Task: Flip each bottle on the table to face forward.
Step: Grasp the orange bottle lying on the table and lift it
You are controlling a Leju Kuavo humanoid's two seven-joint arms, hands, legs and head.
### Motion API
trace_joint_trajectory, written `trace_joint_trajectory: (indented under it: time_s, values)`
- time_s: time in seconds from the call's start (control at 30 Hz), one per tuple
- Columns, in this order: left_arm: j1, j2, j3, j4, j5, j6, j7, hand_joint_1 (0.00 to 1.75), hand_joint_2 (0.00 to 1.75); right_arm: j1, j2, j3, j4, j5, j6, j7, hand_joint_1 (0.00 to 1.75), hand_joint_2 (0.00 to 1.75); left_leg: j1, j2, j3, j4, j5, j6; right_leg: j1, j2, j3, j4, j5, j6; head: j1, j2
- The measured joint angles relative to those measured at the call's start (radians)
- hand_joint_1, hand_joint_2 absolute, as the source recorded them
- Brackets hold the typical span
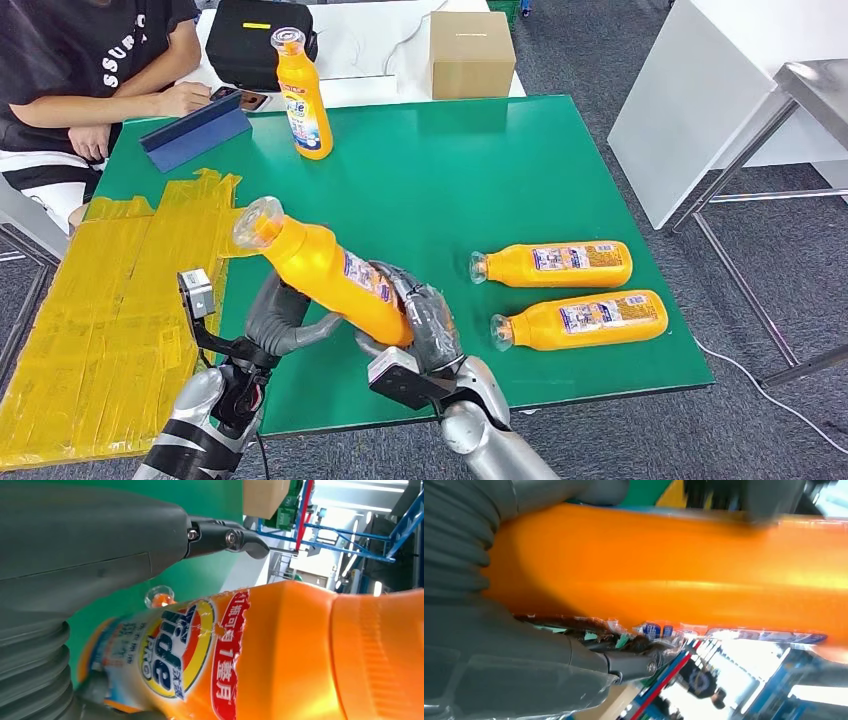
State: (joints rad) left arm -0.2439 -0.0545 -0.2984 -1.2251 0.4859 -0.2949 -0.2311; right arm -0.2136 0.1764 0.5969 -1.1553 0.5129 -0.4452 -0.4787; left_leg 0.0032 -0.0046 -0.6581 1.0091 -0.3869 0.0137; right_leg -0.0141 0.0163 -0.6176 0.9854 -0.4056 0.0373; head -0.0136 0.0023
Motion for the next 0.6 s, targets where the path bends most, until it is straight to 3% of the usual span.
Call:
trace_joint_trajectory:
  time_s: [0.6]
  values:
    - [0.000, 0.016, -0.016, 0.038, 0.044, -0.018, -0.002, 0.00, 1.75, -0.084, 0.038, 0.115, 0.201, 0.072, -0.069, 0.017, 1.75, 1.75, 0.000, 0.001, 0.000, 0.000, 0.000, 0.000, 0.000, 0.000, -0.001, 0.000, 0.000, 0.000, 0.000, 0.000]
